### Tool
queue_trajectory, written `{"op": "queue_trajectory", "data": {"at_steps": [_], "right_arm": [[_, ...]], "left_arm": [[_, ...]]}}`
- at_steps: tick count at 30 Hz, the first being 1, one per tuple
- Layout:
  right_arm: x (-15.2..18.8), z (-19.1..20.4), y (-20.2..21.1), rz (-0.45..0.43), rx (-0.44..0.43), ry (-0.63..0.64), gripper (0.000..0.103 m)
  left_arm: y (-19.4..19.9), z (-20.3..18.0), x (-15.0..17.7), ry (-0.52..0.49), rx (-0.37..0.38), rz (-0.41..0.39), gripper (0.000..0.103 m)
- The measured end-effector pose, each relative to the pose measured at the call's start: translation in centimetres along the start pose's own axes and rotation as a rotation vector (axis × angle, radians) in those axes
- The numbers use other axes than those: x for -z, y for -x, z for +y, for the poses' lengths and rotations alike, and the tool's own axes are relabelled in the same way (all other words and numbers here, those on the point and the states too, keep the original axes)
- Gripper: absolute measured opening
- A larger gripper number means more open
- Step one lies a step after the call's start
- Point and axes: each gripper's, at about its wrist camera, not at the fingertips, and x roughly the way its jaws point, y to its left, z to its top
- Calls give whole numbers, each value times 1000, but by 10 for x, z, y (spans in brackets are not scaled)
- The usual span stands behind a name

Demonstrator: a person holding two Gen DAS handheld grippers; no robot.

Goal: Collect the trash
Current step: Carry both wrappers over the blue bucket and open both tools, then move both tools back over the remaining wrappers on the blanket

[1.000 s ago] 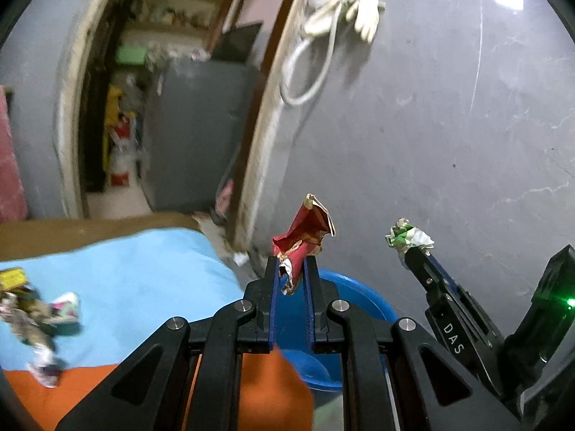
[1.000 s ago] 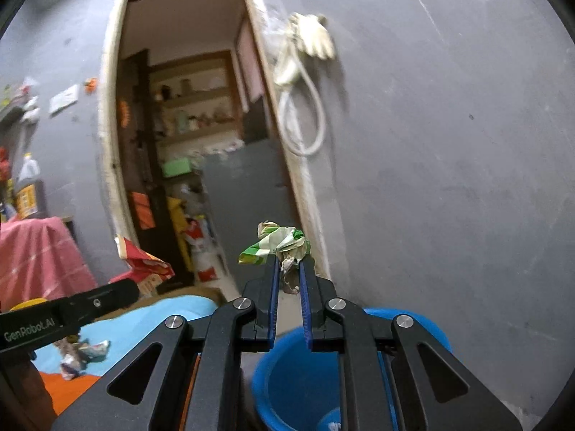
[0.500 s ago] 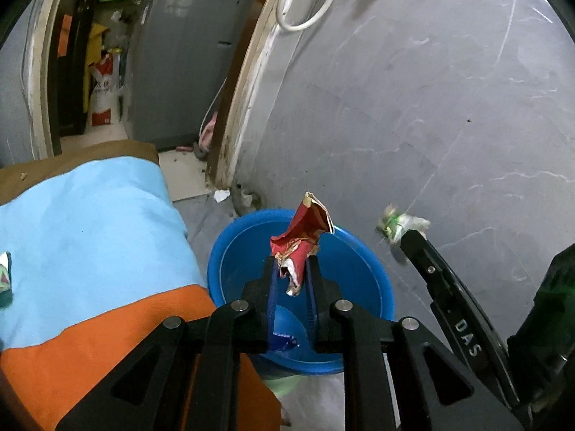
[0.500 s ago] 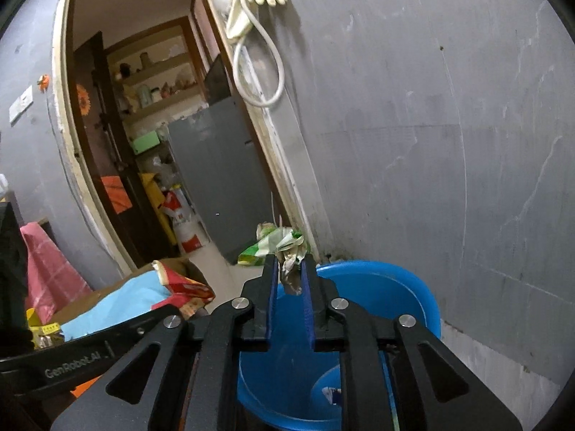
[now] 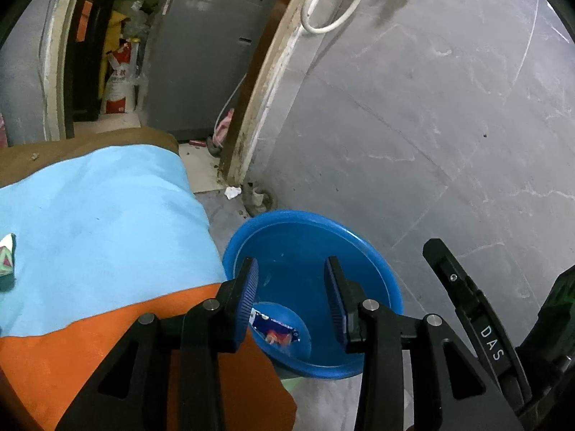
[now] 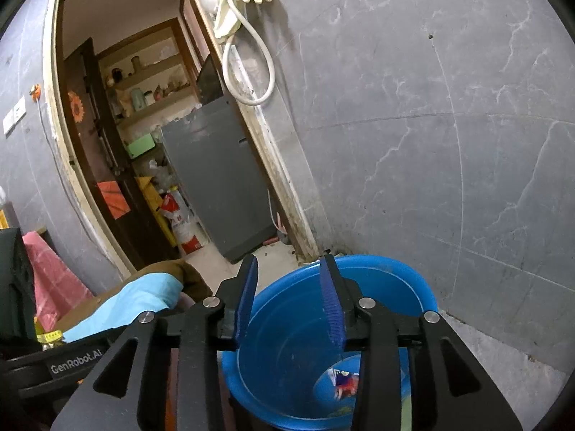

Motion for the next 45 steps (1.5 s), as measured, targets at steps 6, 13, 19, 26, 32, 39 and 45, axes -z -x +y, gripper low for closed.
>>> {"op": "queue_trajectory", "data": {"at_steps": [6,13,19,26,32,39,45], "right_arm": [[0,2,-2,-7,0,7,36],[-1,7,-1,-20,-11,19,37],[-1,21,3,-52,-52,54,49],[1,41,11,-112,-107,77,72],[4,61,22,-176,-162,110,87],[8,84,36,-259,-222,145,103],[16,106,47,-311,-289,195,103]], "left_arm": [[12,7,-2,-2,-17,-28,34],[36,12,2,-31,-83,-83,34],[72,23,6,-43,-159,-183,46],[114,41,9,-16,-235,-284,64],[148,55,17,2,-313,-371,95],[180,72,33,-8,-421,-477,101],[211,92,51,7,-487,-579,101]]}}
